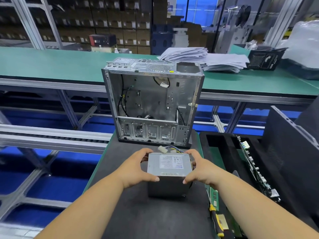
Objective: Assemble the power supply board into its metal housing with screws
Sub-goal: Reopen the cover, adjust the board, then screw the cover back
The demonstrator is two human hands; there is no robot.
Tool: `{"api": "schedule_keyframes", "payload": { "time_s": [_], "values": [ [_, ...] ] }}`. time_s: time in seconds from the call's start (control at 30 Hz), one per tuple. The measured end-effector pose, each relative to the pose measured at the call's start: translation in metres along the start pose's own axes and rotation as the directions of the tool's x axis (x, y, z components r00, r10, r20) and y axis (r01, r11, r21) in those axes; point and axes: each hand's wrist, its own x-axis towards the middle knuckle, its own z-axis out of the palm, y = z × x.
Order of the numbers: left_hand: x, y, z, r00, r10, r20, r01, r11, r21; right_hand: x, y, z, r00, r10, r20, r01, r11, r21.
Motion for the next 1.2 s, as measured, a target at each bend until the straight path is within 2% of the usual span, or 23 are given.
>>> {"api": "schedule_keyframes", "payload": {
  "time_s": [0.27, 0.43, 0.5, 0.57, 0.7, 0.83, 0.93, 0.97, 1.03, 1.13, 1.2],
  "values": [
    [0.0, 0.006, -0.002, 1.0, 0.025, -0.001, -0.025, 1.0, 0.018, -0.005, -0.009, -0.001, 1.0, 0.016, -0.001, -0.016, 0.999, -0.039],
    [0.006, 0.019, -0.004, 0.997, -0.02, 0.077, 0.005, 0.982, 0.19, -0.001, -0.005, -0.002, 1.0, 0.023, 0.02, -0.023, 1.0, -0.021],
    [0.009, 0.026, -0.002, 0.996, -0.01, 0.093, -0.018, 0.954, 0.3, 0.0, 0.0, -0.003, 0.999, 0.018, 0.039, -0.022, 0.996, 0.092],
    [0.012, 0.034, 0.002, 0.992, 0.042, 0.118, -0.089, 0.9, 0.427, -0.001, 0.005, -0.004, 0.997, 0.02, 0.068, -0.039, 0.954, 0.297],
    [0.018, 0.045, 0.011, 0.988, 0.086, 0.131, -0.145, 0.819, 0.556, -0.003, 0.021, -0.009, 0.994, 0.108, 0.029, -0.102, 0.766, 0.635],
    [0.022, 0.049, 0.013, 0.988, 0.119, 0.101, -0.156, 0.766, 0.624, -0.008, 0.029, -0.012, 0.986, 0.158, -0.048, -0.065, 0.64, 0.765],
    [0.022, 0.051, 0.012, 0.988, 0.141, 0.058, -0.141, 0.704, 0.696, -0.012, 0.028, -0.012, 0.988, 0.14, -0.071, -0.031, 0.613, 0.789],
    [0.022, 0.051, 0.012, 0.991, 0.128, 0.037, -0.117, 0.704, 0.7, -0.013, 0.026, -0.013, 0.989, 0.123, -0.081, -0.013, 0.618, 0.786],
    [0.02, 0.05, 0.01, 0.999, 0.045, -0.029, -0.016, 0.775, 0.631, -0.016, 0.02, -0.016, 0.991, 0.073, -0.114, 0.039, 0.65, 0.759],
    [0.015, 0.044, 0.004, 0.984, -0.142, -0.109, 0.172, 0.917, 0.359, -0.02, 0.008, -0.024, 0.987, -0.031, -0.159, 0.135, 0.701, 0.701],
    [0.011, 0.038, 0.001, 0.962, -0.253, -0.101, 0.269, 0.941, 0.206, -0.02, 0.0, -0.029, 0.979, -0.087, -0.184, 0.19, 0.716, 0.672]
  ]
}}
